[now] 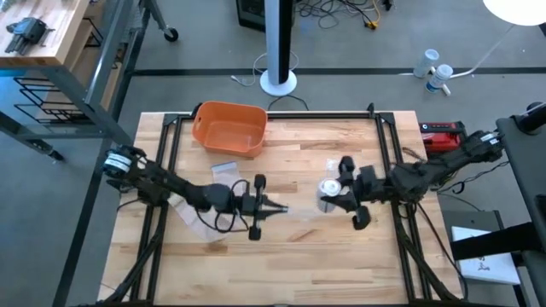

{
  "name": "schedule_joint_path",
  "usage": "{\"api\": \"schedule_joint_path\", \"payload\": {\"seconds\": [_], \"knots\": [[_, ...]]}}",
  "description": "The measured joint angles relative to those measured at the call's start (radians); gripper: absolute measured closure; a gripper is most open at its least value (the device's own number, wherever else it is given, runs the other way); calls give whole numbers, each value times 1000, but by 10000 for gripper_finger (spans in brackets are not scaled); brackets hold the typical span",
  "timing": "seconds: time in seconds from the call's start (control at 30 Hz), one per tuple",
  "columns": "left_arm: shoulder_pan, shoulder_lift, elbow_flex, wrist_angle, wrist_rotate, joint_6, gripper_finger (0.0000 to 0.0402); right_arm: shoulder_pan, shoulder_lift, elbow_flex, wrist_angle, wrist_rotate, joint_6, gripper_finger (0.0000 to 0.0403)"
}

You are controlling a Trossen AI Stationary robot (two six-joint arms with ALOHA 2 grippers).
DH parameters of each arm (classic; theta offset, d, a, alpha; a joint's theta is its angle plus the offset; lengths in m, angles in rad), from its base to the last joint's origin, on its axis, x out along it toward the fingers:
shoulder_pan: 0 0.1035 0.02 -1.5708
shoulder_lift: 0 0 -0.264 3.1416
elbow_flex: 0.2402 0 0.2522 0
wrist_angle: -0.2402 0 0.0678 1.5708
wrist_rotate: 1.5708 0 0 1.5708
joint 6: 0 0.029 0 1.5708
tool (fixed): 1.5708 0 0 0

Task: Roll bandage
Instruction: Put the white rolled bandage into the zip bag

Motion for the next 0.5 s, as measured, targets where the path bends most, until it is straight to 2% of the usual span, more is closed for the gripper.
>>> {"api": "schedule_joint_path", "payload": {"seconds": [0.2,0.3,0.5], "knots": [[45,-28,27,-3,0,145,396,-17,141,-2,247,-2,54,289],[48,-53,31,-7,0,182,395,-30,175,-3,277,18,84,289],[30,-103,22,-23,69,211,395,-42,230,-7,379,38,142,289]]}}
